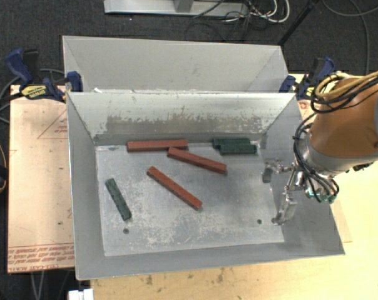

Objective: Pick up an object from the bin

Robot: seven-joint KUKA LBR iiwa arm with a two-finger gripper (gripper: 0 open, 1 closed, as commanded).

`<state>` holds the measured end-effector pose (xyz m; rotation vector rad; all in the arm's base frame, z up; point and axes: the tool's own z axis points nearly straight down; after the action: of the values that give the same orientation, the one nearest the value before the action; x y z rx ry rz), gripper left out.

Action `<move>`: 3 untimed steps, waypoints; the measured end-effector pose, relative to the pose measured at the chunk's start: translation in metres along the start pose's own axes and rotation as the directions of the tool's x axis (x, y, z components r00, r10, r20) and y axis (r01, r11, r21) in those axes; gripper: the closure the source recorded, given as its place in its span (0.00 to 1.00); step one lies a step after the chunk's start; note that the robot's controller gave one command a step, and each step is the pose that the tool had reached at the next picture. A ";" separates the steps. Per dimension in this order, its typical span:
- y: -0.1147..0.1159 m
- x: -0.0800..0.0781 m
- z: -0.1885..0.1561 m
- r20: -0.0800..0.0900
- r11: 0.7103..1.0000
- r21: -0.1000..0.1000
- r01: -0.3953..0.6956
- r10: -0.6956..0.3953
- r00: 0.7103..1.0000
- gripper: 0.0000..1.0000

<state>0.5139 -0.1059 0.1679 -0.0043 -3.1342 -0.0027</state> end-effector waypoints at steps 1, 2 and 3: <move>0.090 -0.114 -0.017 0.017 0.999 -0.002 0.038 -0.038 0.999 0.00; 0.122 -0.141 0.102 0.001 0.998 -0.001 -0.059 0.059 0.998 0.00; 0.120 -0.143 0.096 0.010 0.998 0.000 -0.060 0.060 0.998 1.00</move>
Offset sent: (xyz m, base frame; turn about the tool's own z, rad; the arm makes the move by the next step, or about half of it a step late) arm 0.1110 0.0843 0.0153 -0.0301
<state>0.6570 0.0144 0.0712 -0.0987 -3.1428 -0.0018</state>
